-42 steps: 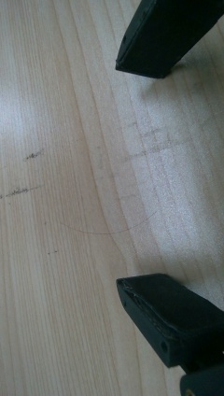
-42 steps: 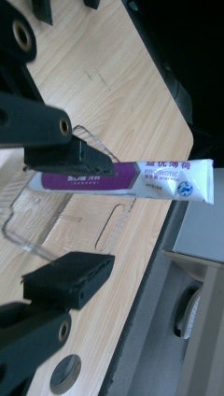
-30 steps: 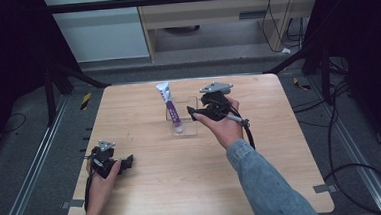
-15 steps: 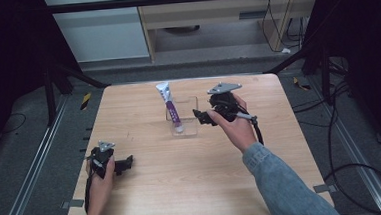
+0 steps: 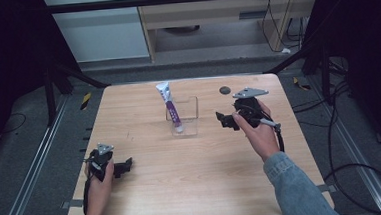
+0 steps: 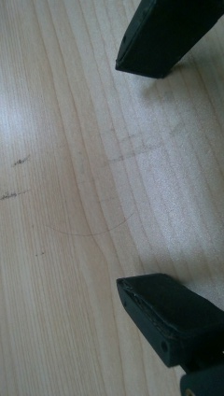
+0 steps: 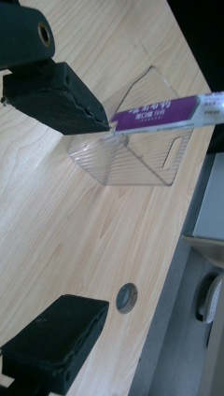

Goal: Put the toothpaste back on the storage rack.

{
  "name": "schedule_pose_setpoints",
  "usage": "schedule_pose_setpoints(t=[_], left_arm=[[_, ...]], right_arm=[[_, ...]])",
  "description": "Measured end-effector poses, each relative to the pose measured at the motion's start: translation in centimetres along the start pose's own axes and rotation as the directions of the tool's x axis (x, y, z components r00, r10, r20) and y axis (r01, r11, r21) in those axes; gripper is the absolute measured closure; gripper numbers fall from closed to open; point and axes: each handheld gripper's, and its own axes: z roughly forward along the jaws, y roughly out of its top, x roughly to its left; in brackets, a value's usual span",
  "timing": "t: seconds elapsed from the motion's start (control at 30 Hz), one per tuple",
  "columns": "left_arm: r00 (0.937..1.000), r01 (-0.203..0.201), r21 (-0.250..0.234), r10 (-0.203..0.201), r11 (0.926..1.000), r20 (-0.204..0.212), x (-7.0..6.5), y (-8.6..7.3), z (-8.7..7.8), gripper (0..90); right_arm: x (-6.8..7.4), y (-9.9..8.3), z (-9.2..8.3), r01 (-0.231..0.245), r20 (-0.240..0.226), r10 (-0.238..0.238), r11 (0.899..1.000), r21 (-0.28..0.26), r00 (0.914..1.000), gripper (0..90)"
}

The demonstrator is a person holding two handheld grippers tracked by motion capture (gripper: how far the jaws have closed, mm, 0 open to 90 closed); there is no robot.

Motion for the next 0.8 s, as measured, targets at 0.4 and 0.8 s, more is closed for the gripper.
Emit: schedule_pose_setpoints(t=[0.4,0.8], left_arm=[[1.0,-0.002,0.002,0.002,1.0,0.0,0.0,0.0,0.0,0.0],[1.0,-0.003,0.001,0.003,1.0,0.0,0.0,0.0,0.0,0.0]], right_arm=[[-2.2,-2.3,0.9,0.004,0.04,-0.005,1.0,0.027,0.9992,12.8],[-4.9,-6.1,0.3,-0.05,0.098,0.045,0.998,0.049,0.9942,12.4]])
